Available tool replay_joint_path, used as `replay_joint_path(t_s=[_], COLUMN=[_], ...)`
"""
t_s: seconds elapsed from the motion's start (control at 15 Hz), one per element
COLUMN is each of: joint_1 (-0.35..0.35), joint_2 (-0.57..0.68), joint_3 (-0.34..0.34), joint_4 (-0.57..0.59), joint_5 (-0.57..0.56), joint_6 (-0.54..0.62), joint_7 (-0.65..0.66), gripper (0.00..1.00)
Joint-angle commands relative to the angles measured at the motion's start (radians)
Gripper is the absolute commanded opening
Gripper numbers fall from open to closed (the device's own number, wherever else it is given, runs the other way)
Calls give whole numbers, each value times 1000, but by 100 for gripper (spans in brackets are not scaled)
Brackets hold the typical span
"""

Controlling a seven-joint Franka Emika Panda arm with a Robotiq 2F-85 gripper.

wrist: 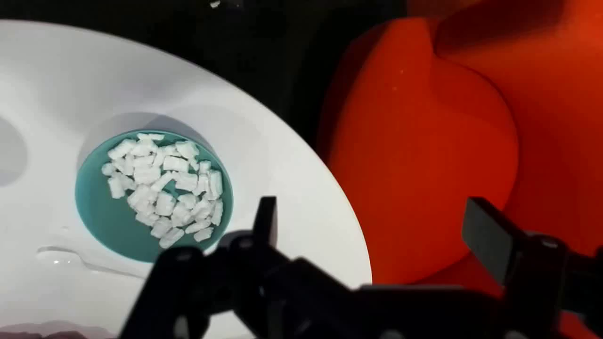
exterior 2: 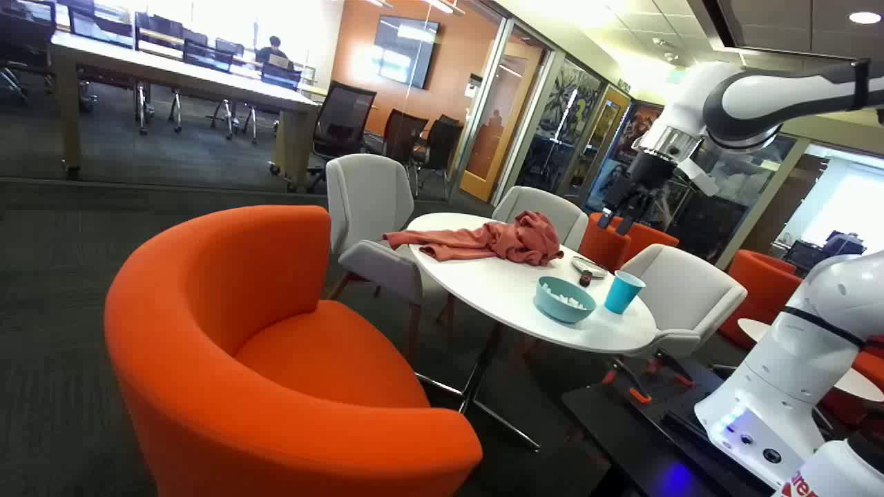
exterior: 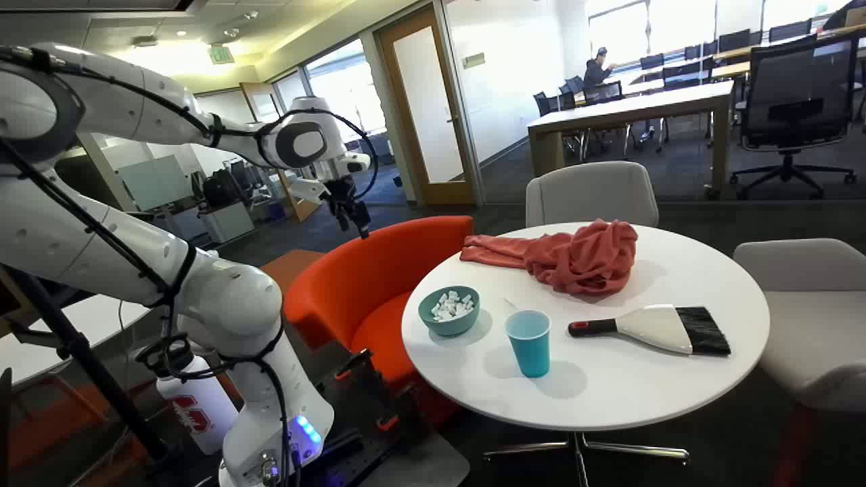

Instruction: Move the bowl to the left

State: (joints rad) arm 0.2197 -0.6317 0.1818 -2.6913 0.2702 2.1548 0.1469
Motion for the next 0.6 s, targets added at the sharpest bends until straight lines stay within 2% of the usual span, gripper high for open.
replay_joint_path(t_s=[0.0, 0.33, 0.53], joint_1=[0, 0, -59], joint_2=[0, 0, 14], joint_3=[-1, -1, 14], joint_4=[2, 2, 0], joint_5=[-1, -1, -87], joint_6=[-3, -3, 65], joint_7=[0, 0, 21], gripper=[100, 100, 100])
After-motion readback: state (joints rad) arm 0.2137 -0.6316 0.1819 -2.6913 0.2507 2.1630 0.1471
